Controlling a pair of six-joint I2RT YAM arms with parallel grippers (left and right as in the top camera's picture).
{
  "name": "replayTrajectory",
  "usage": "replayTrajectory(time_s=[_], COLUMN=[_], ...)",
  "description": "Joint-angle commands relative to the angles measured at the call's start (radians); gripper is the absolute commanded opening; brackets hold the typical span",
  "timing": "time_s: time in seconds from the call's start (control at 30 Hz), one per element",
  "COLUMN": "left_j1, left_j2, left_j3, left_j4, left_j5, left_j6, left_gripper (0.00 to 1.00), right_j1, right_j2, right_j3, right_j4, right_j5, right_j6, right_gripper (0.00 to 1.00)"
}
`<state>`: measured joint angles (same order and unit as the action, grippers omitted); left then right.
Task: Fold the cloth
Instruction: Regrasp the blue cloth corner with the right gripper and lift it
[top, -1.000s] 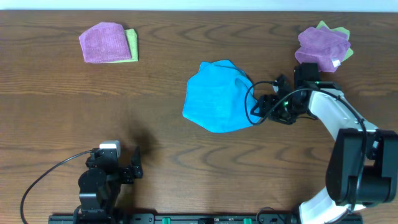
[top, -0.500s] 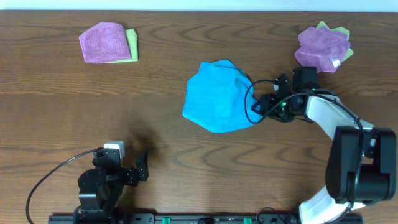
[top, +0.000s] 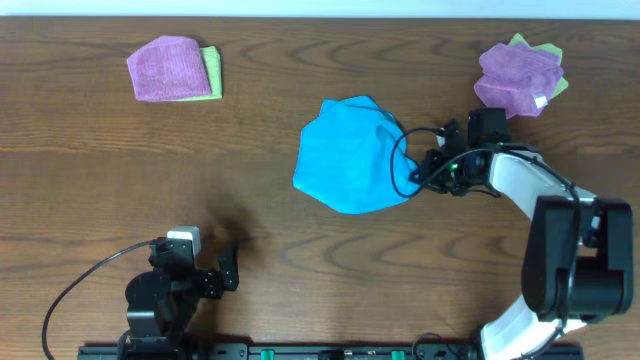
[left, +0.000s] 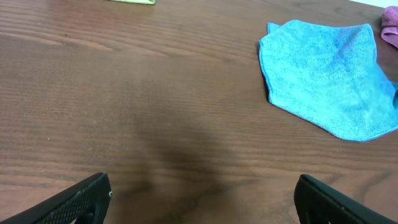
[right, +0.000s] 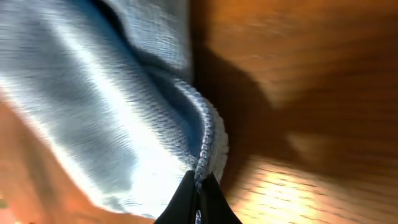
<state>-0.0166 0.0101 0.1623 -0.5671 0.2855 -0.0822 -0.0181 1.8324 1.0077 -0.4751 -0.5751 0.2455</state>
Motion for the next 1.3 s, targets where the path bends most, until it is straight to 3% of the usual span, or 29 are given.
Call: replayTrajectory(time_s=[0.0,0.3,0.67,0.83,0.9,1.03,1.27], left_j1=[0.003,0.003,0.003,0.003,0.003,0.003,0.003], left_j2=[-0.006,-0.006,-0.006,-0.006,-0.004,0.007,0.053], left_j3=[-0.008,-0.008,-0.008,-0.008,-0.008,-0.008,-0.008], left_j4=[0.003,0.003,0.003,0.004,0.005,0.014,0.066], left_j5=[0.023,0.023,0.023,0.056,0.068,0.074,0.107], left_j6=[-0.008,-0.059,-0.404,-0.509,-0.537,-0.551,-0.554], left_gripper=[0.95,0.95,0.95,0.95,0.95,0.95,0.95], right_j1=[0.01,0.003,0.001,0.001,0.001,0.032,0.204], right_j2=[-0.112,-0.325,-0.327,-0.327,-0.327,-0.32,-0.194], right_j3=[0.077,0.247,0.249,0.249,0.249,0.249,0.249], right_j4=[0.004,-0.072,-0.152,-0.171,-0.135,0.027,0.19], right_j5=[-0.08,0.248,0.273,0.404,0.421,0.208,0.393], right_j6=[0.005,-0.004,-0.041,-0.041,-0.041,-0.001,0.009], right_gripper=[0.01,0.01,0.01,0.01,0.01,0.01,0.01])
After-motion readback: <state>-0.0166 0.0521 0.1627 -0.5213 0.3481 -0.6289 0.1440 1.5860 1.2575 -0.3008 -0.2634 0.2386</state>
